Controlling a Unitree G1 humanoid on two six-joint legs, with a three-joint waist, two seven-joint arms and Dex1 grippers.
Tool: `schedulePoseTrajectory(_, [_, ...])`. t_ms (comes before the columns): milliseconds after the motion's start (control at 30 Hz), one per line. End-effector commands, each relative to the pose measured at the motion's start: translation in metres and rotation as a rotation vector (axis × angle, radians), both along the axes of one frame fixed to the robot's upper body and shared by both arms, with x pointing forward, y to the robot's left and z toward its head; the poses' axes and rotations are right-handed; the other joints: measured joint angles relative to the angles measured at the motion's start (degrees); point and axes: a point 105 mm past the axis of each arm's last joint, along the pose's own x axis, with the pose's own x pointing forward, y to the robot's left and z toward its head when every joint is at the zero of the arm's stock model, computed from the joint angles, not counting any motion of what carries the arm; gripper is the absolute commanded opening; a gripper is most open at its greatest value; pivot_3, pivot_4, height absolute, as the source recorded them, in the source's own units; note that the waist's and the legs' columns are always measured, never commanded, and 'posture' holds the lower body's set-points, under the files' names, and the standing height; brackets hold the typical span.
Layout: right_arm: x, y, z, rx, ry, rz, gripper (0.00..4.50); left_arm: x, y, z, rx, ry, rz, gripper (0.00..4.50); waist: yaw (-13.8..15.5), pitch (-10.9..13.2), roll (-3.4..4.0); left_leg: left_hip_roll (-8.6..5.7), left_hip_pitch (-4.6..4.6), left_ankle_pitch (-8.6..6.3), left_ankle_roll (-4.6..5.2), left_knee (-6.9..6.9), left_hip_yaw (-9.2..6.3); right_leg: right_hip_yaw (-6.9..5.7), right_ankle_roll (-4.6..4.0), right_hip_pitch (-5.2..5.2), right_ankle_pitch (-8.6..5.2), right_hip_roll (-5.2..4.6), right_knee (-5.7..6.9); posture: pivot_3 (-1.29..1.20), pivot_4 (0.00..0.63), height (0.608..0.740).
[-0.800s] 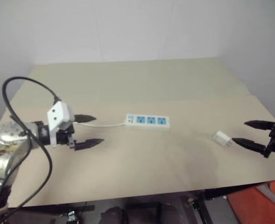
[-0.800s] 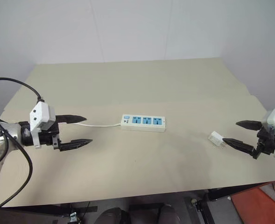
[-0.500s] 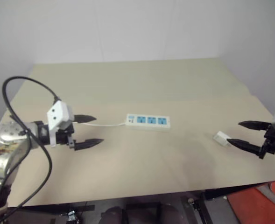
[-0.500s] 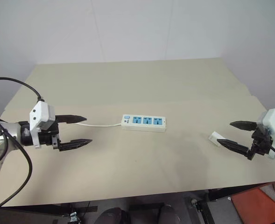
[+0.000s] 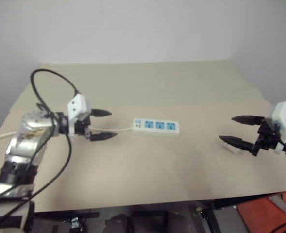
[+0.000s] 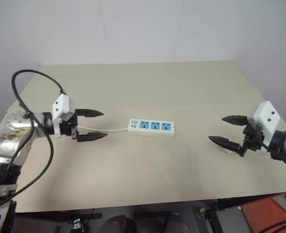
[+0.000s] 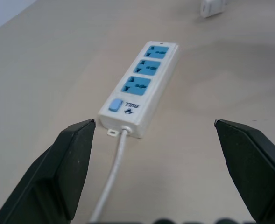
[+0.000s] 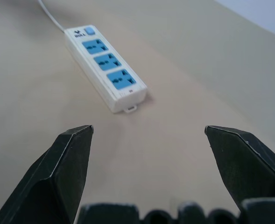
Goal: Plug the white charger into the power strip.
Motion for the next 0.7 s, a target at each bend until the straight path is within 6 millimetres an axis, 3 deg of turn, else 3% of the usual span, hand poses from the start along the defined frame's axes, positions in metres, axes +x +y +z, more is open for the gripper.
schedulePoseTrajectory(33, [-0.002, 0.011, 0.012, 0.009, -0.049, 0.035, 4.50, 0.018, 0.000, -0.002, 0.047, -0.041, -0.002, 4.45, 0.0, 0.0, -0.01, 0.00, 0.00, 0.00, 0.00, 0.00, 0.01, 0.00, 0.00, 0.00, 0.00, 0.00, 0.00, 0.00, 0.150, 0.740])
schedulePoseTrajectory(333, [-0.008, 0.025, 0.018, 0.045, -0.068, 0.069, 4.50, 0.053, -0.009, -0.027, 0.175, 0.020, -0.036, 4.45, 0.1, 0.1, -0.20, 0.01, -0.15, -0.02, 0.05, 0.02, 0.00, -0.10, 0.05, -0.03, 0.03, 0.01, 0.00, 0.00, 0.150, 0.740])
schedulePoseTrajectory(567, [-0.018, 0.049, 0.011, 0.055, -0.025, 0.146, 4.50, 0.062, -0.029, -0.058, 0.319, 0.072, -0.055, 4.45, 0.1, 0.3, -0.47, 0.04, -0.28, -0.09, 0.17, 0.10, -0.14, -0.12, 0.05, -0.10, 0.07, 0.00, 0.01, 0.00, 0.150, 0.740])
schedulePoseTrajectory(700, [-0.015, 0.051, 0.009, 0.039, -0.023, 0.150, 4.50, 0.066, -0.035, -0.068, 0.359, 0.076, -0.031, 4.45, 0.2, 0.3, -0.56, 0.06, -0.36, -0.17, 0.31, 0.22, -0.19, -0.12, 0.09, -0.12, 0.10, -0.01, 0.01, 0.00, 0.150, 0.740])
